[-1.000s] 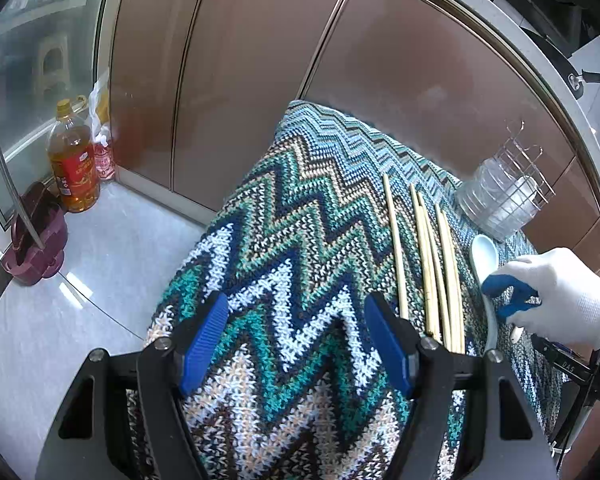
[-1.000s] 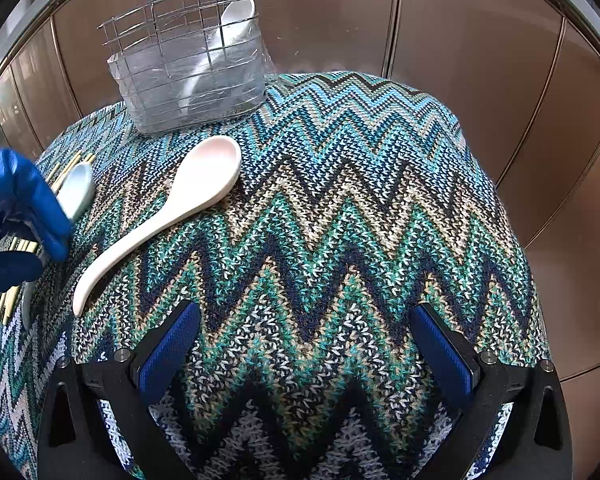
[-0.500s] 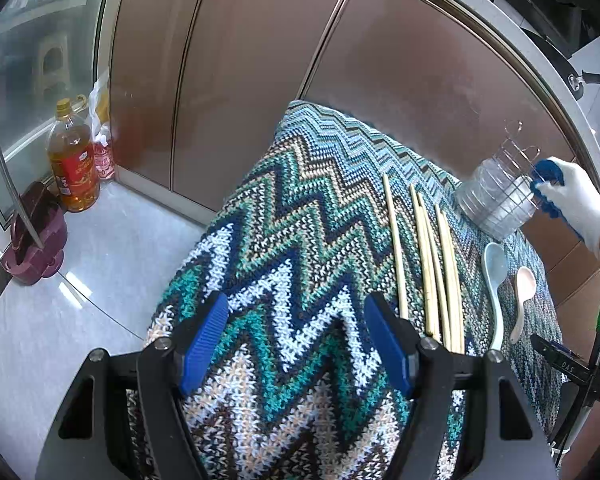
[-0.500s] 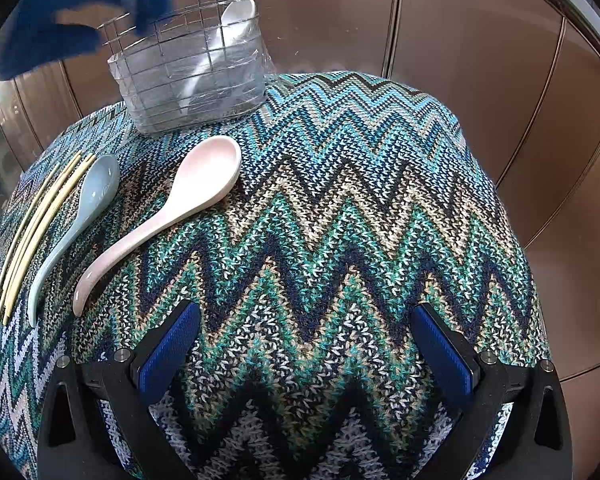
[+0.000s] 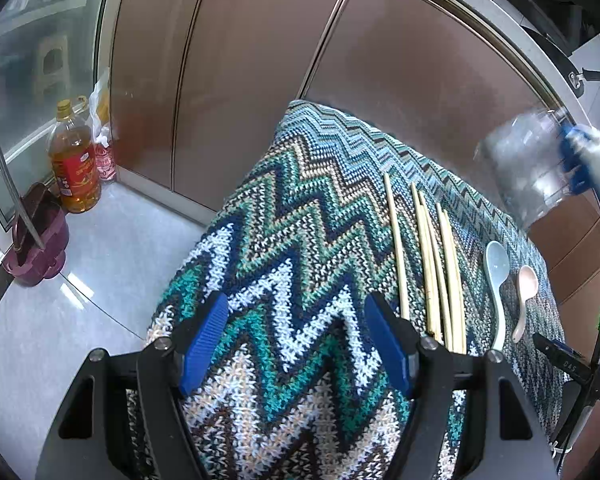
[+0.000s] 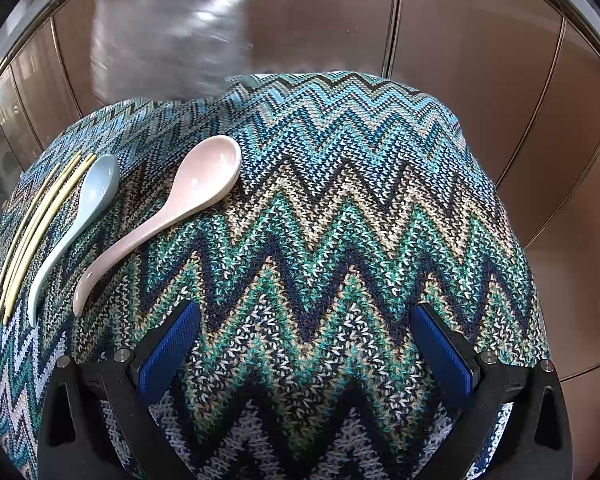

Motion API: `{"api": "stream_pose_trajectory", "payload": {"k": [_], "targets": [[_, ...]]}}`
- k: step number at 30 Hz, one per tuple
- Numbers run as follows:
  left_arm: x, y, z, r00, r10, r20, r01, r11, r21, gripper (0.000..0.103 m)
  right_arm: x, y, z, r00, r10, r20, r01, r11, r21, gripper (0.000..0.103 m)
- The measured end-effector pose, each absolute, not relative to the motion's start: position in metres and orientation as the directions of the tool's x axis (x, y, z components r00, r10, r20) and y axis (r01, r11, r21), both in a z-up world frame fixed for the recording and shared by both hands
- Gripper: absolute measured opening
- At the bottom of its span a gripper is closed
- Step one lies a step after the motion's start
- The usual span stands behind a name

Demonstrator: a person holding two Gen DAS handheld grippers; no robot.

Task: Organize utensils

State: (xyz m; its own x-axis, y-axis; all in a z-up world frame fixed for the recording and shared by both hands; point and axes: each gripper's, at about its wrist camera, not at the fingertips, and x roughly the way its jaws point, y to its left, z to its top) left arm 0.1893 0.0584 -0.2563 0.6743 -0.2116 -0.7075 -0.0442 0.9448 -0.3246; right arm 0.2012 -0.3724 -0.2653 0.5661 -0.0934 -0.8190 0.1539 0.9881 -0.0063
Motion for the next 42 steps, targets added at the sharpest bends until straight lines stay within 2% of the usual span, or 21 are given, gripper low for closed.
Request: {"api": "stream_pose_trajectory", "payload": {"k": [42], "targets": [[0.1877, 0.0603, -0.2548, 0.673, -0.206, -0.71, -0.047, 0.947, -0.319, 0.069, 0.2005, -0.3716, -0.265, 0.566, -0.094, -0.819, 0.155, 0.988, -0.007, 0.103]]}}
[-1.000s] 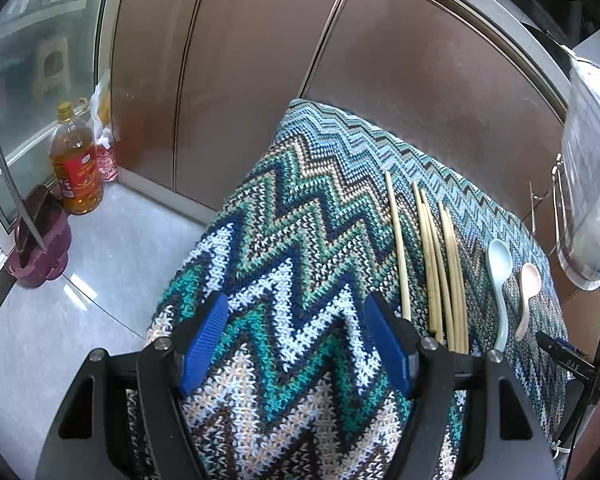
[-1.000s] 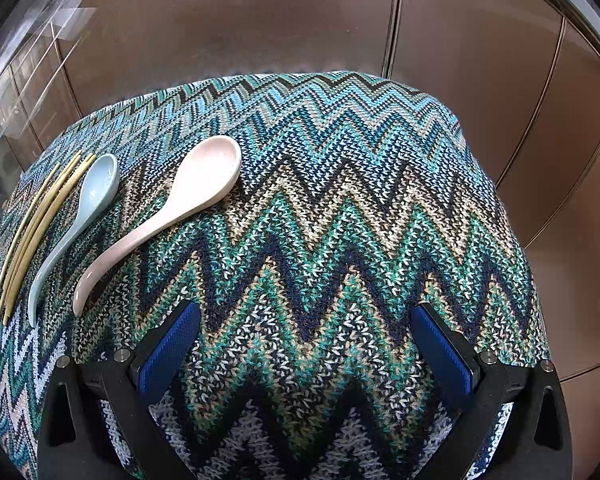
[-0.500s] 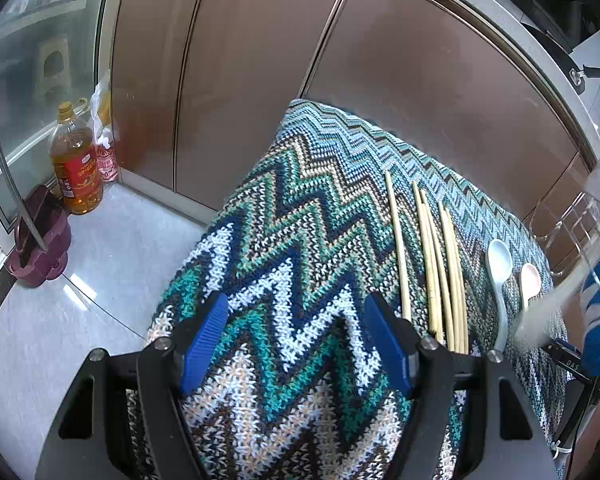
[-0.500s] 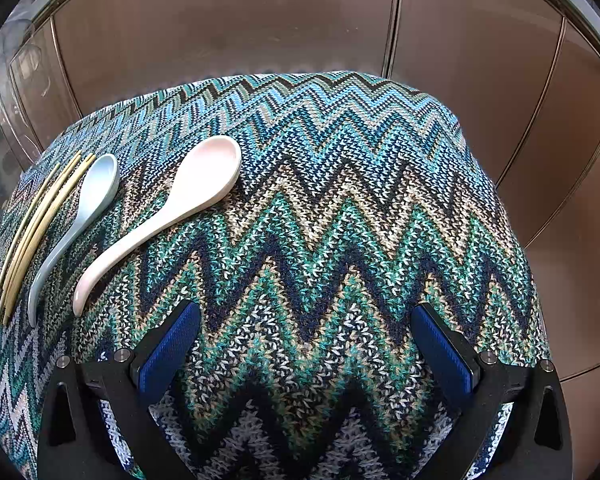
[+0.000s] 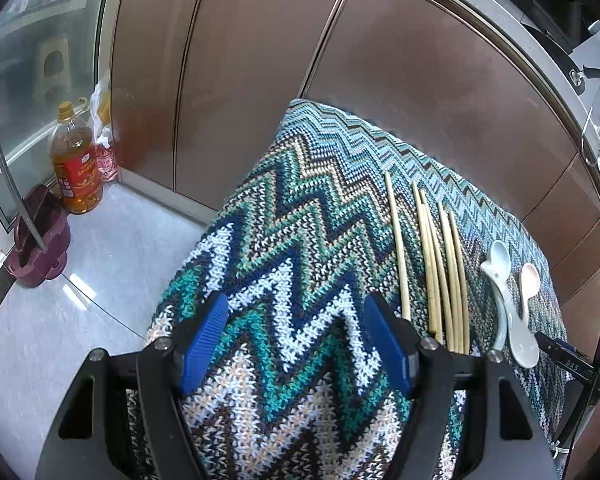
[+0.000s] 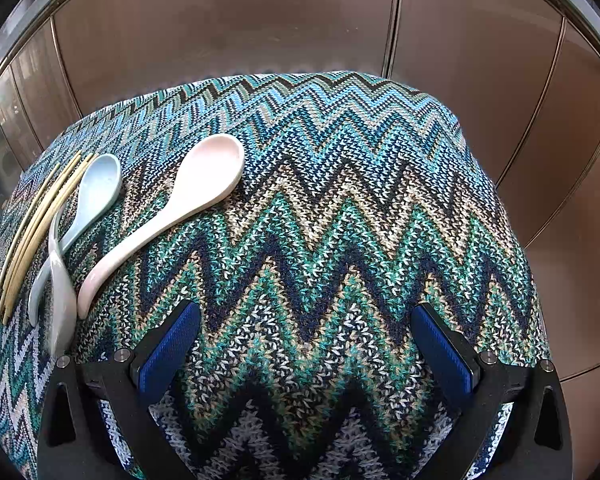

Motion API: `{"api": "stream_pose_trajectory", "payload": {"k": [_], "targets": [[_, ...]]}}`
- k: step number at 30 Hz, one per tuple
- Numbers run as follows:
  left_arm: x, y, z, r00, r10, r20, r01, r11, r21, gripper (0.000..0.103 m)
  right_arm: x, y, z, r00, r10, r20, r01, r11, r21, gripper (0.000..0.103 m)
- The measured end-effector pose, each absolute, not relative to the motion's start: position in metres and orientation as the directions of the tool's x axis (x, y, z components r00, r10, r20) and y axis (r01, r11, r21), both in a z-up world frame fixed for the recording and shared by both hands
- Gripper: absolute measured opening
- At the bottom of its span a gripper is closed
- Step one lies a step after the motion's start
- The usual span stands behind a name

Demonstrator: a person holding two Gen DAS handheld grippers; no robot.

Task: Organize utensils

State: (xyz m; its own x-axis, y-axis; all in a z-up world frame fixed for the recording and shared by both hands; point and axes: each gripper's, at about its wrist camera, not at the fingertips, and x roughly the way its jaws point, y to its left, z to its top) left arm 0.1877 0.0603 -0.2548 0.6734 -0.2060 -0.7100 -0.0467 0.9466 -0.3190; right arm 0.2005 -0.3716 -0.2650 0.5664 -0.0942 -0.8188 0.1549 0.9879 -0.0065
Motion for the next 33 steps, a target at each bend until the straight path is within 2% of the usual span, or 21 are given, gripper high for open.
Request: {"api": "stream_pose_trajectory", "payload": {"k": [33], "targets": [[0.1918, 0.0545, -0.2573, 0.674, -0.216, -0.707, -0.047, 0.942, -0.333, 0.069, 0.1999, -0.3715, -0.2646, 0.567, -0.095, -0.819, 0.155, 0.988, -0.007, 0.103]]}}
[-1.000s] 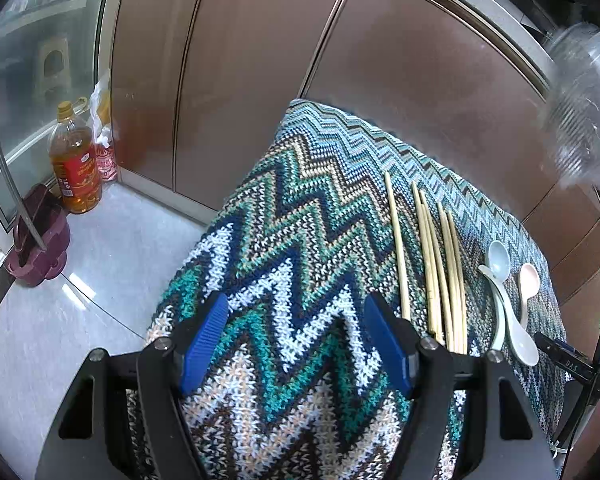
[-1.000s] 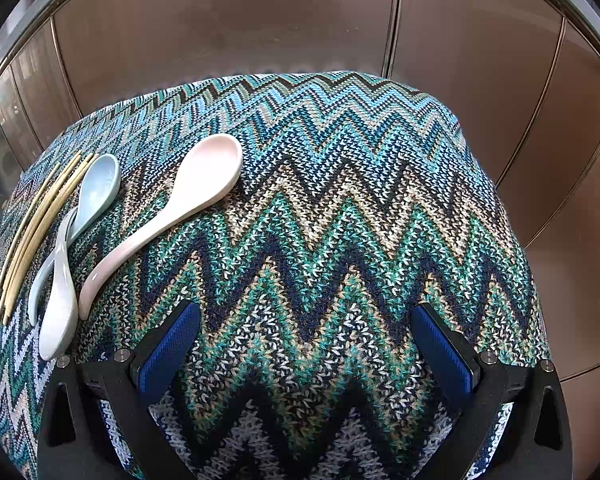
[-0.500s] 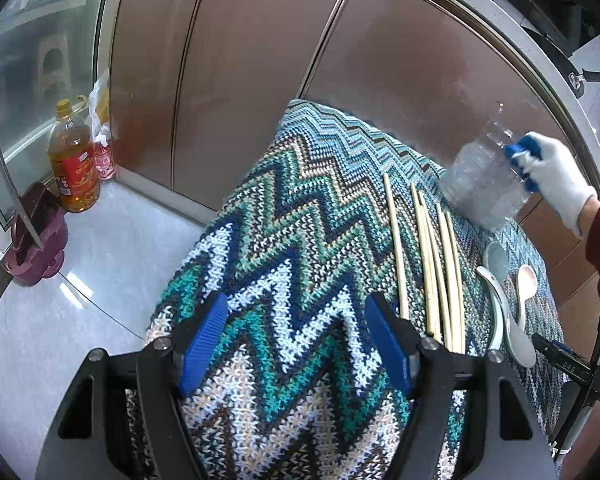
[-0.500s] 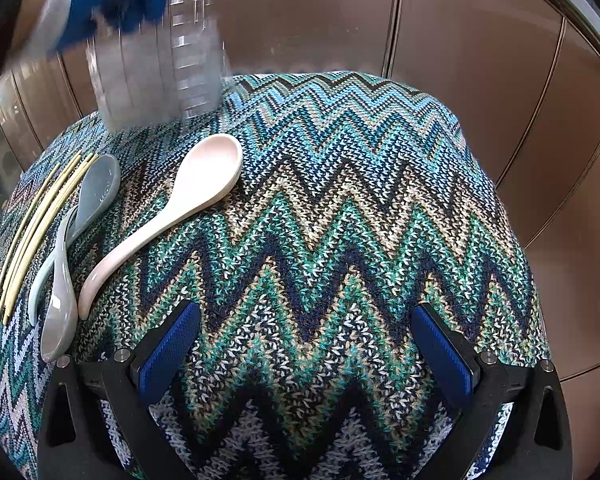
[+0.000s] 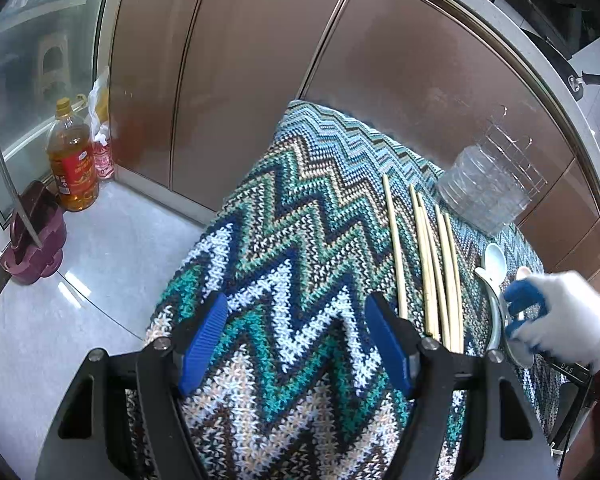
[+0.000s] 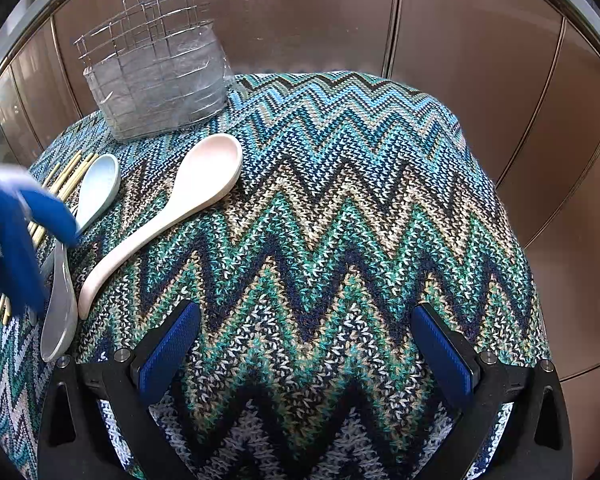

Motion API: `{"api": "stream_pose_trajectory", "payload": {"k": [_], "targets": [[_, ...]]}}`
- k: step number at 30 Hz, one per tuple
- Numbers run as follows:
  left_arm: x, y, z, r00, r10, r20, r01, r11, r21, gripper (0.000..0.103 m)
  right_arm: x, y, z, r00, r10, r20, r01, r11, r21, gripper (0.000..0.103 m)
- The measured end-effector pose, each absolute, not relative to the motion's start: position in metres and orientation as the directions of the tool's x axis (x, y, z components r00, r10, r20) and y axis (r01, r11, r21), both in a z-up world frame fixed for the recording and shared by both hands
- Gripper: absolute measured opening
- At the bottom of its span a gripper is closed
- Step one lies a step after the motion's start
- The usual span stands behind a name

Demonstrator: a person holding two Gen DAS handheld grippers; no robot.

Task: Organize utensils

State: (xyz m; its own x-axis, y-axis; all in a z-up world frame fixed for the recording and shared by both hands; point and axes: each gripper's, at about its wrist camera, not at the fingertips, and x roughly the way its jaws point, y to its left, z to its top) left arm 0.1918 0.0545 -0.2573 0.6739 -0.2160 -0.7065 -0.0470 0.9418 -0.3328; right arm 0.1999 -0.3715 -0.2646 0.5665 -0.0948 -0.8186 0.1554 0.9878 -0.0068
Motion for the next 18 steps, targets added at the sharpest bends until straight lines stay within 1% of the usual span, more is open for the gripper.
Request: {"api": "stream_pose_trajectory", "payload": {"k": [18], "targets": [[0.1907, 0.06, -0.2568, 0.677, -0.231, -0.699, -0.044, 0.935, -0.351, 0.07, 0.1997, -0.371, -0.2646, 0.567, -0.095, -0.819, 0.156, 0.988, -0.007, 0.103]]}}
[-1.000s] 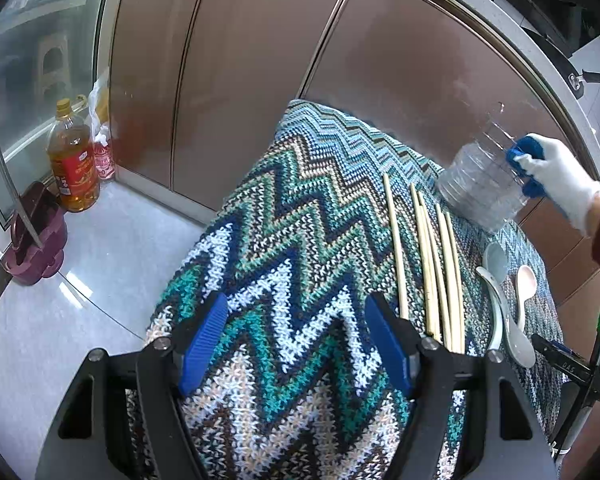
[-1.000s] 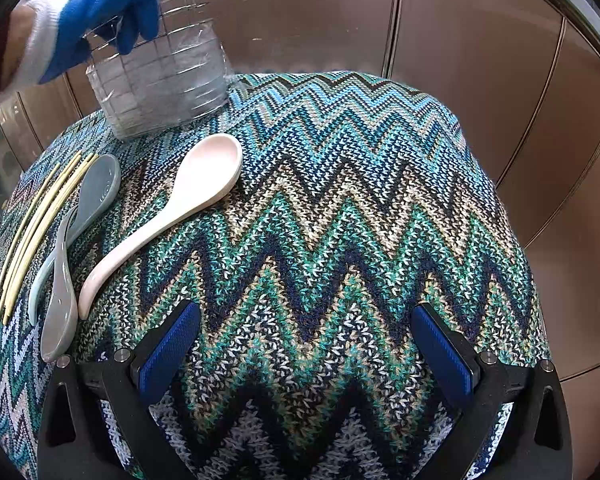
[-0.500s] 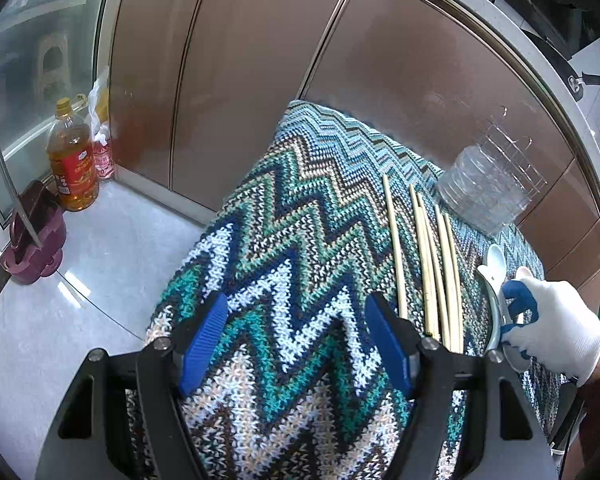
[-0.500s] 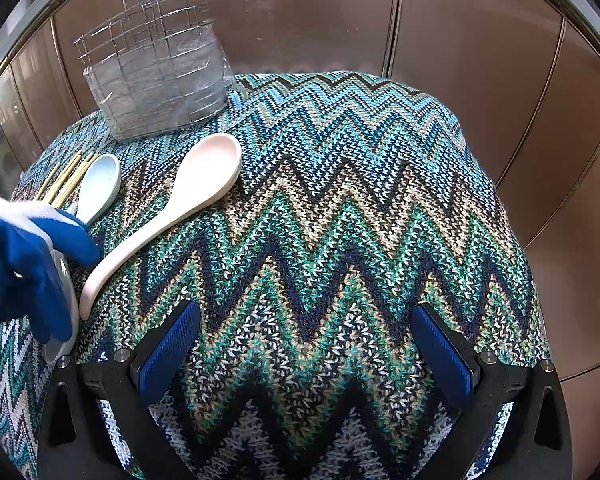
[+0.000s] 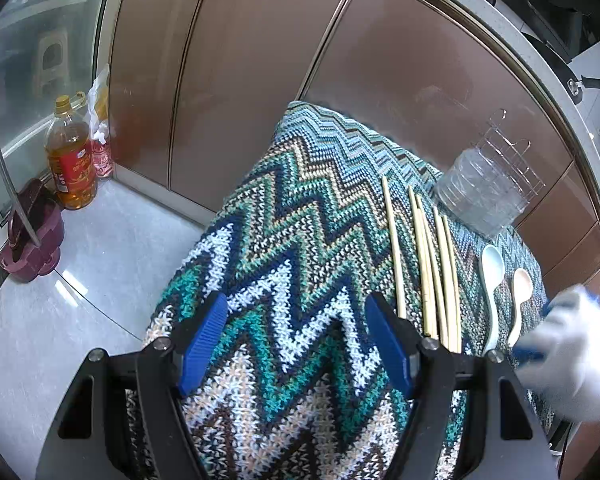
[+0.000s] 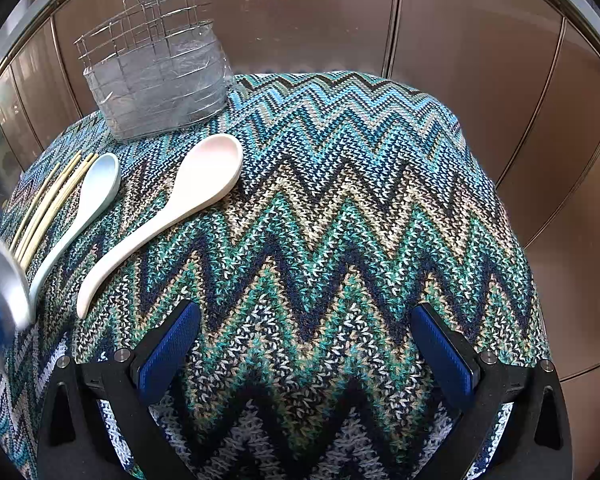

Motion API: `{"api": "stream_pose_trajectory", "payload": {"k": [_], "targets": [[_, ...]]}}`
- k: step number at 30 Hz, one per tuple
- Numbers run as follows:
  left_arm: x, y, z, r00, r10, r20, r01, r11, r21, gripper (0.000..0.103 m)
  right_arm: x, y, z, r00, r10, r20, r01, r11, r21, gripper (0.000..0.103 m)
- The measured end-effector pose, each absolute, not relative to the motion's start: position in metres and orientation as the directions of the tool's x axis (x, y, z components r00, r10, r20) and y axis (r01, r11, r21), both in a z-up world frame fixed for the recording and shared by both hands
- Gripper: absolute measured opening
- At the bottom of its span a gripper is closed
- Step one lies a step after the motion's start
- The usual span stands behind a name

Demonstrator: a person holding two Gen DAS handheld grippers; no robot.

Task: Organize utensils

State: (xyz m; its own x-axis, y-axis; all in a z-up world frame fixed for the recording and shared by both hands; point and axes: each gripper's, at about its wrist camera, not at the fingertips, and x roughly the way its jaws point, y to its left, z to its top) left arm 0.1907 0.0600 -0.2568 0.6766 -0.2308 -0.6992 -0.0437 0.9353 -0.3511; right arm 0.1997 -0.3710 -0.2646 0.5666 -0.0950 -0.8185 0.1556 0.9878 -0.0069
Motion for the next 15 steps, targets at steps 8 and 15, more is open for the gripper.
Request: {"api": "stream_pose_trajectory", "payload": {"k": [8, 15], "targets": [[0.1906, 0.0608, -0.2565, 0.677, -0.23, -0.699, -0.044, 0.936, -0.35, 0.07, 0.1996, -0.371, -0.2645, 0.567, -0.095, -0.819, 0.156, 0.988, -0.007, 0.103], [0.1861, 0.069, -0.2547, 0.699, -0.227, -0.678, -0.068, 0.923, -0.379, 0.07, 0.1994, -0.3712, -0.2643, 0.567, -0.095, -0.818, 0.156, 0.988, -0.007, 0.103]]}}
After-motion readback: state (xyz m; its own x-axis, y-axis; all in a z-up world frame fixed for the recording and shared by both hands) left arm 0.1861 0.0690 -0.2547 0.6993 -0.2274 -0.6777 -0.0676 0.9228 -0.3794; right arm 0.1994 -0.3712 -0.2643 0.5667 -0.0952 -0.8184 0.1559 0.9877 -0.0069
